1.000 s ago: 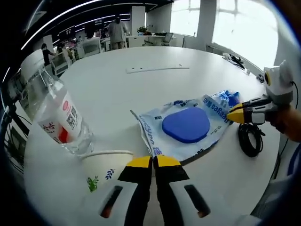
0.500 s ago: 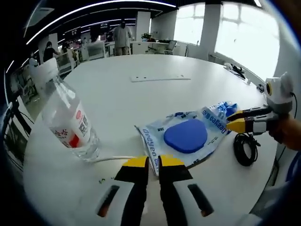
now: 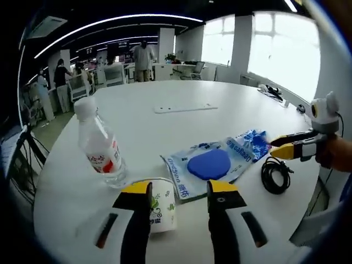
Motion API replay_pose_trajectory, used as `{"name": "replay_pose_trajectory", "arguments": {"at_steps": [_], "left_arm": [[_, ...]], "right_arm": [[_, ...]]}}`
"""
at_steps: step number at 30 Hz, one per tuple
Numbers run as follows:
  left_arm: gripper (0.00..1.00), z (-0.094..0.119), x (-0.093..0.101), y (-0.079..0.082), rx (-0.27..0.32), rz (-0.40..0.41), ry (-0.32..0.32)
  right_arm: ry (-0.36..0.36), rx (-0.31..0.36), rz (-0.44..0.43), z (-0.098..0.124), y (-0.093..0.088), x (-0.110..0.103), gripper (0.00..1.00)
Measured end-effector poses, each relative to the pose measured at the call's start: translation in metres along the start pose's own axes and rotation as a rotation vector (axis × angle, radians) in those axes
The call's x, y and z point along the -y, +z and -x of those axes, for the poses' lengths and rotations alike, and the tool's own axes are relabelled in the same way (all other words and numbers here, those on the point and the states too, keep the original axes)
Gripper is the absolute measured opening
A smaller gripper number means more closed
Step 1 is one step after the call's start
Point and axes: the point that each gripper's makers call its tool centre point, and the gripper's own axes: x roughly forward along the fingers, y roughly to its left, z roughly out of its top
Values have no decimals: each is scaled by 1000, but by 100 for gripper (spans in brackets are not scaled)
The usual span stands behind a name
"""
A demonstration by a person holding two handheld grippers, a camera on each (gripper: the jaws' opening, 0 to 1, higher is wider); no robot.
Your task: Arrange the tabletop items into an orderly group along one side of the table until the central work area is clear of visible clutter.
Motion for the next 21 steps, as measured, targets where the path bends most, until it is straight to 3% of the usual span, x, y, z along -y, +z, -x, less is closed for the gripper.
{"name": "replay_pose_trajectory", "arguments": {"at_steps": [7, 14, 21], "left_arm": [[50, 24, -1, -10, 4, 9, 2], [58, 41, -6, -22, -6, 32, 20], [58, 59, -11, -32, -6, 44, 42]], "right_arm": [[-9, 16, -43, 31, -13, 2, 50], [-39, 13, -83, 61, -40, 9, 48], [-68, 27, -166, 83, -54, 14, 55]]}}
